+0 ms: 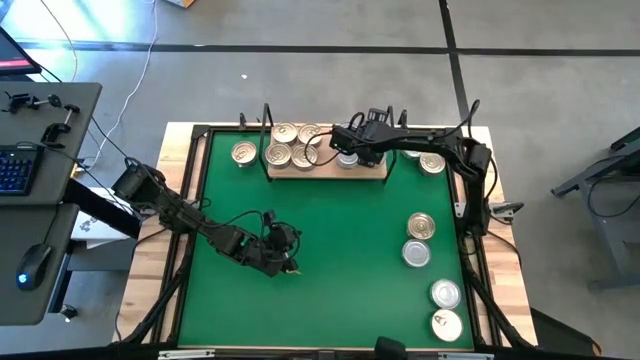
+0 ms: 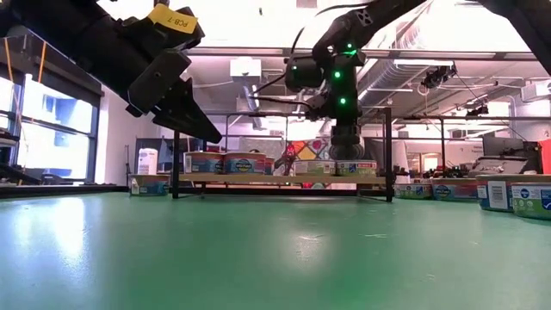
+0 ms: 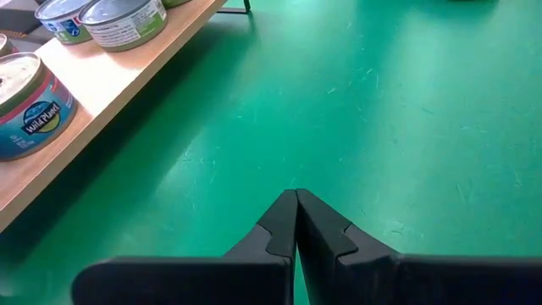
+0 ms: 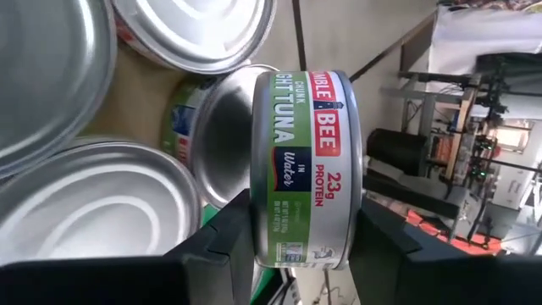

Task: Stack canned seafood by type on shelf
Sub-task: Stack the green white tuna can on top of the other green white tuna can on the shelf, then stack the blue pink tuna can on top of the other blue pink tuna can on the shelf

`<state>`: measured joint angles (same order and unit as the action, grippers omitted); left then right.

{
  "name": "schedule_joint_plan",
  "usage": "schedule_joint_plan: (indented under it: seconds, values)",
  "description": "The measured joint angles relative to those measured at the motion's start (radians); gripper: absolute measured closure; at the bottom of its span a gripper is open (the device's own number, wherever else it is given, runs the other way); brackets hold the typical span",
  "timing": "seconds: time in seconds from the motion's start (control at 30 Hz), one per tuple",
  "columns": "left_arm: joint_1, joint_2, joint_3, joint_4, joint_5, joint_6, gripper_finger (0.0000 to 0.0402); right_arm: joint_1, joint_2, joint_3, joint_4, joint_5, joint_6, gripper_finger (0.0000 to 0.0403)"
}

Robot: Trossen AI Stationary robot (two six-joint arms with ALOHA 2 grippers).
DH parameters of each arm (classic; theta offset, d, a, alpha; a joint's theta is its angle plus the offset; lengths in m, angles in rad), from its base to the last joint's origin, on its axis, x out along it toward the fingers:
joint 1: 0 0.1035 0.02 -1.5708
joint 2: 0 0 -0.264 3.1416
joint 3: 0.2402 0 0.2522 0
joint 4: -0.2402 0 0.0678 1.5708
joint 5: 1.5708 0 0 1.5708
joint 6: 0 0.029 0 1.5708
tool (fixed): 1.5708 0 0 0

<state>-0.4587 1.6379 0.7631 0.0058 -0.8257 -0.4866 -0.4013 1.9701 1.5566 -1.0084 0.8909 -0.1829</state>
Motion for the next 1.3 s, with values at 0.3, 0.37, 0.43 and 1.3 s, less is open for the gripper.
schedule_joint_plan:
  seconds: [0.3,0.37,0.43,1.3]
  values:
    - [0.0,0.0,0.0,0.0,0.0,0.0,0.0401,-0.024,0.0,0.0,0.003,-0.014,0.042,0.0251]
    - [0.0,0.0,0.0,0.0,0.0,0.0,0.0401,-0.028,0.0,0.0,0.003,-0.021,0.051,0.0244]
    - [0.0,0.0,0.0,0.0,0.0,0.0,0.0402,-0.033,0.0,0.0,0.003,-0.045,0.058,0.0241]
    - [0.0,0.0,0.0,0.0,0.008,-0.003,0.0401,-0.033,0.0,0.0,0.042,-0.118,0.052,0.0167]
